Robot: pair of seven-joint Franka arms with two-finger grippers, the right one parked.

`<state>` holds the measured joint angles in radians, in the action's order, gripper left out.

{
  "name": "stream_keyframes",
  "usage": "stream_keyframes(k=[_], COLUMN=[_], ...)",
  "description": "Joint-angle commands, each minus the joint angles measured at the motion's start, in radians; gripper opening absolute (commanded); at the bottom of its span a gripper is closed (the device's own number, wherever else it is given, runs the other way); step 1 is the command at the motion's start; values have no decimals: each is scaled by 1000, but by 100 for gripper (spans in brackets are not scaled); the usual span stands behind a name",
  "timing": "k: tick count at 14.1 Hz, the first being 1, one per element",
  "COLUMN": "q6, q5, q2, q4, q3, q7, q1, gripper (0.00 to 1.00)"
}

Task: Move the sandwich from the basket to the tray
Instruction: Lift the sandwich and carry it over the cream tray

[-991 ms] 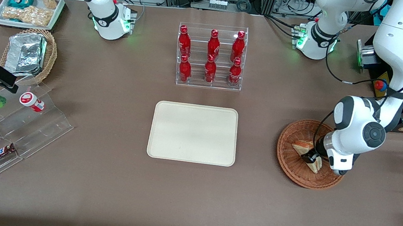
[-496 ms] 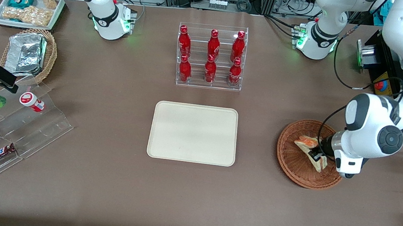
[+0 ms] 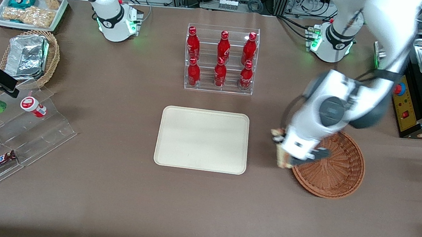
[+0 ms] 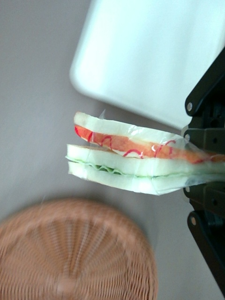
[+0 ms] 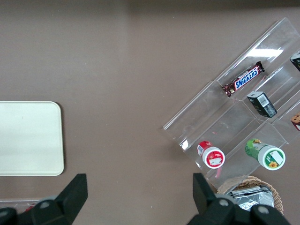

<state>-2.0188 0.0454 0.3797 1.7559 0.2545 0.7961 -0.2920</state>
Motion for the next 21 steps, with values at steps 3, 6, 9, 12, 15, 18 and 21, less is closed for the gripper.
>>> stream_keyframes(k=[3,6,9,12,15,18,21], q6=[126,135,135,124,76,-43,-41], q5=[36,39,44,90,91,90,91], q2=[266,401,490,499,530,550,539], q4=[-353,-501,-588,-590,-602,-601,-602], q3=[-18,-21,-31,-40,-44,-44,-46], q7=[3,23,104,144,211,241,276], q1=[-247,-329,-383,-386,-388,-386,-383], gripper=[7,9,10,12,26,79,98])
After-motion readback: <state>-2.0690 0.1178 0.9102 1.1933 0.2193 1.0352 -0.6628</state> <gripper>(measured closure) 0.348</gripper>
